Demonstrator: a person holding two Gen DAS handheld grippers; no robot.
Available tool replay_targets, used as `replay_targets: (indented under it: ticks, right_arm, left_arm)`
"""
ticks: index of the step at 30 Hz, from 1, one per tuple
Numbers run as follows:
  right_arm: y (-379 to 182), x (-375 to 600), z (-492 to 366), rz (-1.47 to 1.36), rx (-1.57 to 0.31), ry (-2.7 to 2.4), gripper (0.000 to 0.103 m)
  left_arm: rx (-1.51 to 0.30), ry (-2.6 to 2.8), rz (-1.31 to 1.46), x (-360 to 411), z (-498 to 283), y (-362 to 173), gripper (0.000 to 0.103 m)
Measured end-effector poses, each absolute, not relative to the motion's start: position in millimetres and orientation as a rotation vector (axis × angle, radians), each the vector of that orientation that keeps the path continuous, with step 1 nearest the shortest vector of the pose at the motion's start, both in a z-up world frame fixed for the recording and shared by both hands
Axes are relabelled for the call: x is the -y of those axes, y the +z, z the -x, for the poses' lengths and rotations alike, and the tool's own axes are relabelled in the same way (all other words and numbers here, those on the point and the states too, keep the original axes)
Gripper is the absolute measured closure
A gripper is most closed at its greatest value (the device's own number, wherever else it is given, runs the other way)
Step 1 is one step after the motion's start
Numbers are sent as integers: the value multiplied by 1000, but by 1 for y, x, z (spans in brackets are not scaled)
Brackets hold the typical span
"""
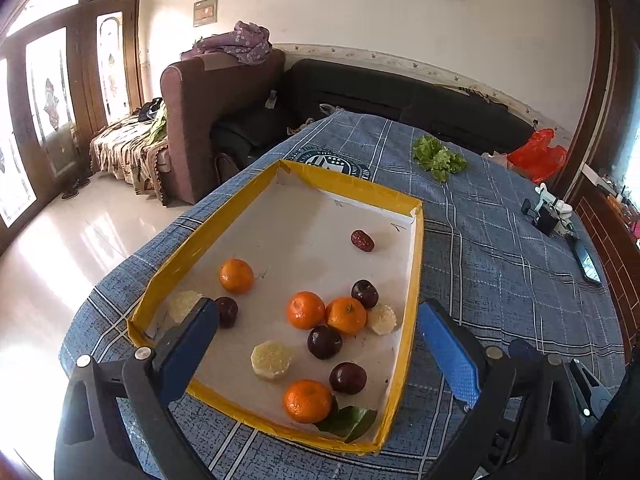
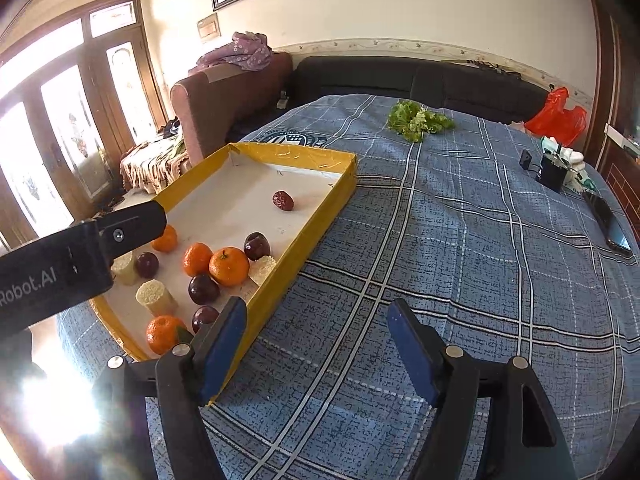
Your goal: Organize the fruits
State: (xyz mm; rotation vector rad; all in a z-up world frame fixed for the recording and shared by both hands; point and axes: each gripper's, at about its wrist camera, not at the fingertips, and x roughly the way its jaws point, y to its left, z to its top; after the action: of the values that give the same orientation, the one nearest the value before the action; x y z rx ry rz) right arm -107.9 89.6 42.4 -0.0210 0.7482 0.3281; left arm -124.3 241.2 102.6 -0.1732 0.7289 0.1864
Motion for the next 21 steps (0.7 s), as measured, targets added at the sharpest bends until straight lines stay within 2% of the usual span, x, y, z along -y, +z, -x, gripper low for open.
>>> replay_targets:
  ticks: [21]
  right_arm:
    - [48, -85, 115, 27, -715, 294, 24]
  left_arm:
    - [-664, 205, 179, -241, 138, 113, 3]
